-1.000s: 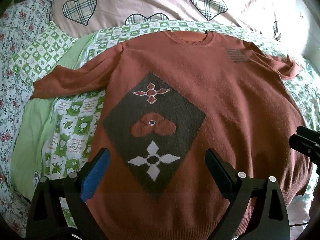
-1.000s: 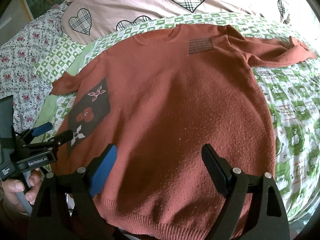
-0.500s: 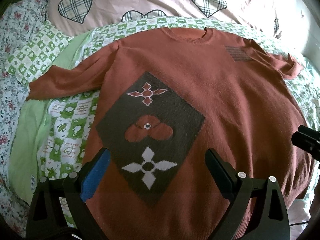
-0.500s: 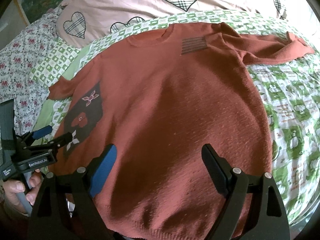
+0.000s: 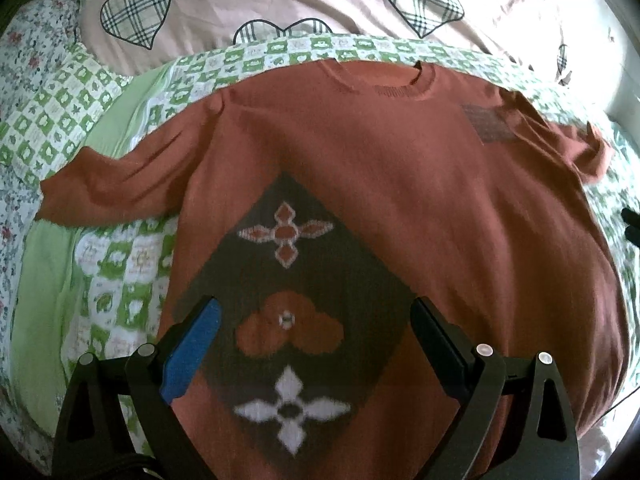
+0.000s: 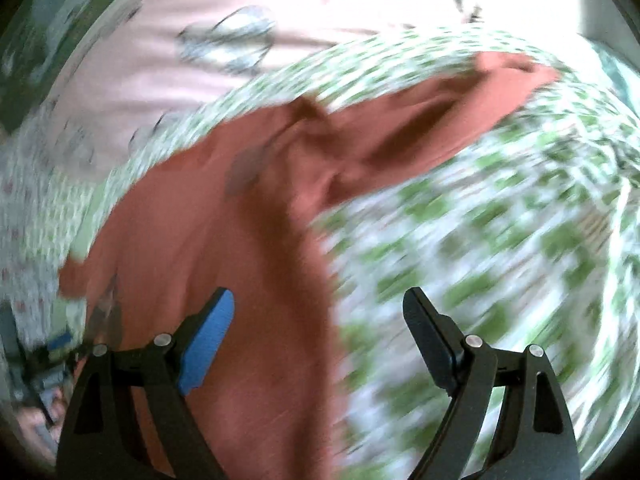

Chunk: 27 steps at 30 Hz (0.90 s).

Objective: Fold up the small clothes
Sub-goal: 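Grasp the sweater's sleeve cuff with the right gripper and lift it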

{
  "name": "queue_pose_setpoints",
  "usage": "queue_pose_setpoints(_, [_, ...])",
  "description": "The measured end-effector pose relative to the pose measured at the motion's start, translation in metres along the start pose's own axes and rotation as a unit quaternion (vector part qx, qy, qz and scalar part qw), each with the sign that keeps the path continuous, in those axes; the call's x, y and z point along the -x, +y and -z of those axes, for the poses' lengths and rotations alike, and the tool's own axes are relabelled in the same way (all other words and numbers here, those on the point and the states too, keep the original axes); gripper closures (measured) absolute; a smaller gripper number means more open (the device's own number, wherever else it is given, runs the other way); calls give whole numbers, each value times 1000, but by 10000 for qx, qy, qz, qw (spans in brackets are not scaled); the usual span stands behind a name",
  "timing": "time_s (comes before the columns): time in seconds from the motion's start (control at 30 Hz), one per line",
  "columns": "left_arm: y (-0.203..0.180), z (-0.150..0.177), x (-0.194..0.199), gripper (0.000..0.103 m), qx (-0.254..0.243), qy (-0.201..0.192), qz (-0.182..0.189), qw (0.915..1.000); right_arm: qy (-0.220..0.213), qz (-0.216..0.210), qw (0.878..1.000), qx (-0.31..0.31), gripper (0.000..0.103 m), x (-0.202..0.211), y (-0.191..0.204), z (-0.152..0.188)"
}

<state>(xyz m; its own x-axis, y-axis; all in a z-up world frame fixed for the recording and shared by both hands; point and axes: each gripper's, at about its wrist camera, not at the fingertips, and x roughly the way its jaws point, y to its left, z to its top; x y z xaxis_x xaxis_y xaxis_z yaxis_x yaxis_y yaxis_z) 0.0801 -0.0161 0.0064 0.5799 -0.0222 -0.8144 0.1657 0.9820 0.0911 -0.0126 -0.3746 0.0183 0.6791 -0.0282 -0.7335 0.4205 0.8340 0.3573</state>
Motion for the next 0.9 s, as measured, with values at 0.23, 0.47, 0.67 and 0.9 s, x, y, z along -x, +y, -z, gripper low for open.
queue_pose_setpoints(0.23, [-9,-33,-18,7,-17,55,72,10000,-703,37,9892,-1289,22,1,-103,-83])
queue_pose_setpoints(0.47, [-28,-46,-37,7,-62,177,151,9997,-1291,611,9699,-1973,60,-14,-194,-169])
queue_pose_setpoints(0.67, [-36,-49,-57,7,-136,392,105,9991,-1111,924,9607,-2371,66,-54,-241,-207])
queue_pose_setpoints(0.9, [-33,-51,-63,7,-83,392,185,9990,-1066,831,9688,-2079,93,-58,-231,-213])
